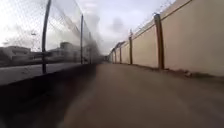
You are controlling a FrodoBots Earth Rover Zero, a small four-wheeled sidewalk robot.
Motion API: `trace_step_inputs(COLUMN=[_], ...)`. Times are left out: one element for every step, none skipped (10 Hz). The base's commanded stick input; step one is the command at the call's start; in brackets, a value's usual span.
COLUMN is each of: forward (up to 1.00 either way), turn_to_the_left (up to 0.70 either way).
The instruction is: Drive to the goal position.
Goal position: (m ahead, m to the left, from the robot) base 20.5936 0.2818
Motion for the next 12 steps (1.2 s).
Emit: trace_step_inputs(forward=[0.5, 0.5, 0.5, 0.5, 0.5, 0.5, 0.5, 0.5, 0.5, 0.5, 0.5, 0.5], turn_to_the_left=[0.0, 0.0, 0.0, 0.0, 0.0, 0.0, 0.0, 0.0, 0.0, 0.0, 0.0, 0.0])
